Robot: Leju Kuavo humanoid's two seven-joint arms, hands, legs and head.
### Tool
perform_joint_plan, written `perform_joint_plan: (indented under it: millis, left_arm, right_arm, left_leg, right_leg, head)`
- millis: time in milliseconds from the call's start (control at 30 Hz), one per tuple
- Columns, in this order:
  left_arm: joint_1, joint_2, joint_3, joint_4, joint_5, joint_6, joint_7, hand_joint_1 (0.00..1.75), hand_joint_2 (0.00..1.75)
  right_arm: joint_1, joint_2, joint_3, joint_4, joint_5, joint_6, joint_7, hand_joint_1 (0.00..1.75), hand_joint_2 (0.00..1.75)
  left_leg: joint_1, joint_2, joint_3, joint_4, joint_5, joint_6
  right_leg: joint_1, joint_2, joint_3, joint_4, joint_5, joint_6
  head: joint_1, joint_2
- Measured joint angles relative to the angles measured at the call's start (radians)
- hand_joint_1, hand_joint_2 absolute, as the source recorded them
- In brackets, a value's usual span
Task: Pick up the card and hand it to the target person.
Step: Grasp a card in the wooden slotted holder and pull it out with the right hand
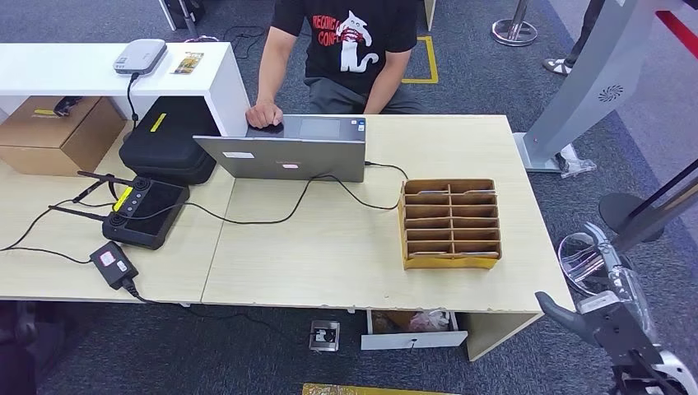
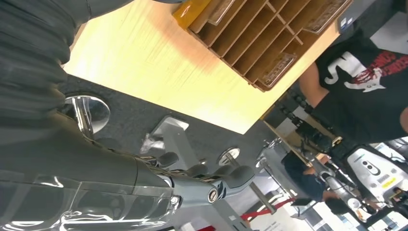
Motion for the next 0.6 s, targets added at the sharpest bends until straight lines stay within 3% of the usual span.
perform_joint_plan:
  millis: [233,600]
  left_arm:
    - [0.0,0.0,-0.004,0.0,0.0,0.0,0.009,0.0,0.0]
    - [-0.001,0.0,-0.01,0.0,0.003,0.0,0.006,0.0,0.0]
  right_arm:
    - [-0.042,-0.003,0.043,0.083,0.101,-0.073,0.026,0.0,1.75]
    - [-0.144,-0.004,0.099,0.258,0.127,-0.107,0.038,0.0,1.75]
  left_leg:
    - [0.0,0.0,0.0,0.0,0.0,0.0]
    - [0.0,0.0,0.0,0.0,0.0,0.0]
  right_leg:
    - [0.0,0.0,0.0,0.0,0.0,0.0]
    - [0.0,0.0,0.0,0.0,0.0,0.0]
  head:
    - [0.0,0.0]
    - [0.0,0.0]
